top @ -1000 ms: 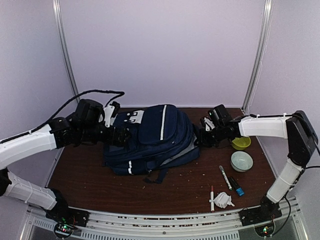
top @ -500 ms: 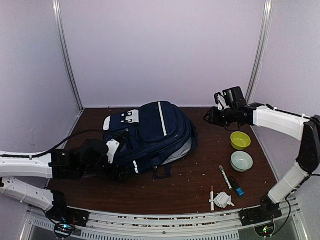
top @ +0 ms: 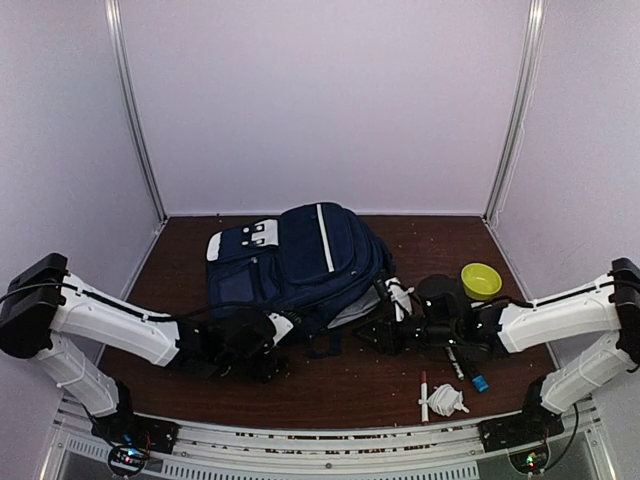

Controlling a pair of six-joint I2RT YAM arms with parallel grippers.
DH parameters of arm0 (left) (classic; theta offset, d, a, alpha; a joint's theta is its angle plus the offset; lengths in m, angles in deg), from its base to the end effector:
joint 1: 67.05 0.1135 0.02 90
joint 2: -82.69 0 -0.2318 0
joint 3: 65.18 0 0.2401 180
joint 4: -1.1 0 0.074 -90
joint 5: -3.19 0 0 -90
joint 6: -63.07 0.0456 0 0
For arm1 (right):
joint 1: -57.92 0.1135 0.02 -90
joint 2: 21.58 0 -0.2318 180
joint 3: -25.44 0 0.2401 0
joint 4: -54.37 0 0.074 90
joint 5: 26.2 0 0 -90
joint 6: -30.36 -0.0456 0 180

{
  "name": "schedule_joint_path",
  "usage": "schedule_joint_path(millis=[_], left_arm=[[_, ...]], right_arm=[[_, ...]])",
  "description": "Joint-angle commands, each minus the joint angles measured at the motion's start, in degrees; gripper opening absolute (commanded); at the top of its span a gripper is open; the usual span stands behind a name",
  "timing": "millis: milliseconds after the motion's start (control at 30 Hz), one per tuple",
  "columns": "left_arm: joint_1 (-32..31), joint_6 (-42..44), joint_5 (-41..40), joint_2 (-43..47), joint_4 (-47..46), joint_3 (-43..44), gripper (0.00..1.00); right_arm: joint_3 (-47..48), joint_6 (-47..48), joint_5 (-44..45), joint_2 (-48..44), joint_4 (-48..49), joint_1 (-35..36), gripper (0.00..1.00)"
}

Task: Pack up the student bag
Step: Hold the student bag at the center of the board.

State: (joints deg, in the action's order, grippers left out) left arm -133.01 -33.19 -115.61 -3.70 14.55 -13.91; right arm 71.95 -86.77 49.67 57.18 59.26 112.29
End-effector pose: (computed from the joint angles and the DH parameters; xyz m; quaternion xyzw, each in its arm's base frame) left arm 0.1330 -0.2442 0.1213 0.3746 0.8296 -0.0140 0.4139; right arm 0.1557 0.2364 0.1584 -0.2618 0.8089 0.4163 0.3222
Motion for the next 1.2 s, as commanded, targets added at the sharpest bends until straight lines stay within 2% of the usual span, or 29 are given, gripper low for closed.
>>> schedule_joint_path(millis=[0, 100, 133, 200, 267, 300, 500, 800, 967, 1167], left_arm=[[0.33, 1.35, -6.58, -6.29, -3.57, 2.14, 0.93], [1.15, -0.30, -8.54, -8.19, -1.56, 2.79, 0.89], [1.64, -1.22, -8.70, -8.19, -0.96, 2.70, 0.80], [2.04, -2.52, -8.39, -6.90, 0.15, 2.76, 0.39], [2.01, -2.66, -6.07, -4.71, 0.10, 2.80, 0.03], [2.05, -2.70, -4.57, -3.57, -0.53, 2.65, 0.00], [1.98, 0.35, 3.84, 3.35, -6.79, 2.06, 0.00], [2.06, 1.79, 10.59, 5.29, -6.36, 7.63, 0.00], [2.06, 1.79, 11.97, 6.10, -6.67, 9.17, 0.00], [2.06, 1.59, 12.00, 7.82, -7.40, 9.17, 0.00]], right_arm=[[1.91, -4.12, -5.58, 6.77, 13.47, 0.45, 0.38], [2.30, -3.48, -5.45, 8.72, 14.10, 0.43, 0.37], [2.84, -2.74, -5.02, 9.14, 13.23, 0.45, 0.37], [4.31, -1.31, -3.74, 9.87, 10.29, 0.43, 0.36], [5.41, 0.01, -2.77, 10.22, 8.24, 0.42, 0.35], [5.44, 0.19, -2.52, 10.37, 8.51, 0.41, 0.35], [5.59, -1.91, -3.69, 11.83, 12.71, 0.76, 0.33], [8.74, -0.91, 0.46, 13.89, 11.32, 2.06, 0.36], [13.09, -1.23, 1.66, 18.38, 10.97, 2.06, 0.38], [14.32, -2.96, 5.66, 20.26, 10.58, 2.08, 0.33]])
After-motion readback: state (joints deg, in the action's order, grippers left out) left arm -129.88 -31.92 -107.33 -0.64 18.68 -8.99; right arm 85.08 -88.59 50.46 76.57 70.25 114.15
